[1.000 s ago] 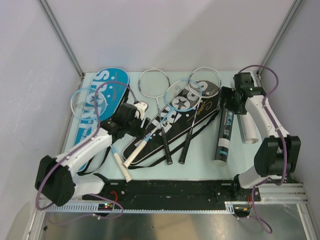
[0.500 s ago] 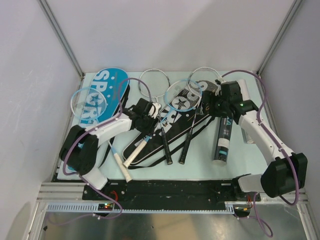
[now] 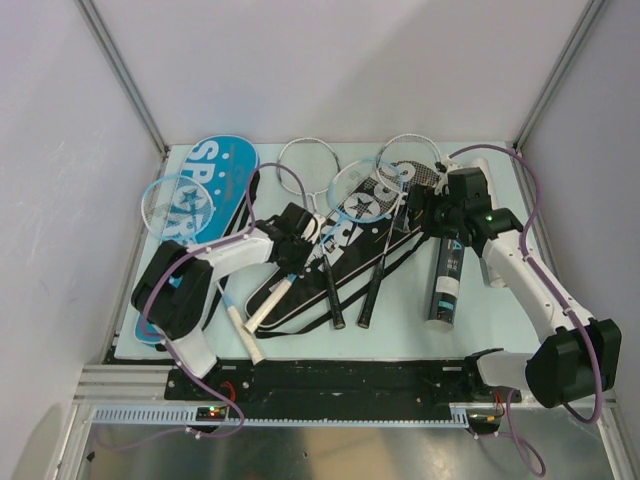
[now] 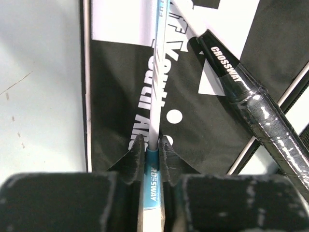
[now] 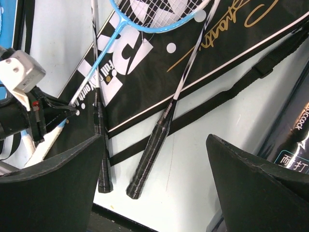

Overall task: Pack up the badminton gear
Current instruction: Adjust the racket at the center of the board.

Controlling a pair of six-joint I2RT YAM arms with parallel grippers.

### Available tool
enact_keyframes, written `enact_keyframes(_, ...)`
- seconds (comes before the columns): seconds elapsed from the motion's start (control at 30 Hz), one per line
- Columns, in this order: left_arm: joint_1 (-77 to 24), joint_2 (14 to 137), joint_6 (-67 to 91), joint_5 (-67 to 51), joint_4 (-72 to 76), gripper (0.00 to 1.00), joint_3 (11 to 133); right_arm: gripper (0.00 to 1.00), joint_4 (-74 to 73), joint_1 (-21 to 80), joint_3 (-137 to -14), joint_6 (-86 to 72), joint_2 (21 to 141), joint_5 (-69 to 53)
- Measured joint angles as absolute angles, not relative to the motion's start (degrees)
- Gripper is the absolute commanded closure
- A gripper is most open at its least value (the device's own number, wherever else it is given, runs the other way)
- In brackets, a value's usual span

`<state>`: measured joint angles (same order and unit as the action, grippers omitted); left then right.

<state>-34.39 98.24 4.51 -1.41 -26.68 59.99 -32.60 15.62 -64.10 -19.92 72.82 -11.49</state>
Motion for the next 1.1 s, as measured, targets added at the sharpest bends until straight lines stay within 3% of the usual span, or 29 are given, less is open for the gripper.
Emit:
enact_keyframes(0.3,-32.7,90.7,5.7,-0.9,-27.1,1.0,59.7,0.03,-30.2,15.8,-61.1,-22.6,72.6,-12.1)
enact_keyframes(0.53,-32.0,88.0,11.6,-3.5,-25.6,0.99,58.2,0.07,-18.1,19.8,-51.9,-32.9,72.8,-14.5)
enact_keyframes(0.73,-32.0,86.2,17.6,-3.4,-23.1,0.67,53.9,0.08,-8.0,24.9,-49.7,-39.9,77.9,-16.4)
enact_keyframes(0.93,-29.6,82.2,24.3,1.8,-22.0,0.57,50.5,0.08,-4.1,26.8,-49.6,-42.0,78.7,-17.0)
enact_keyframes(1.1,-20.8,77.1,31.7,8.2,-20.6,0.55,46.6,0.08,-3.5,26.8,-49.6,-41.9,78.0,-16.9)
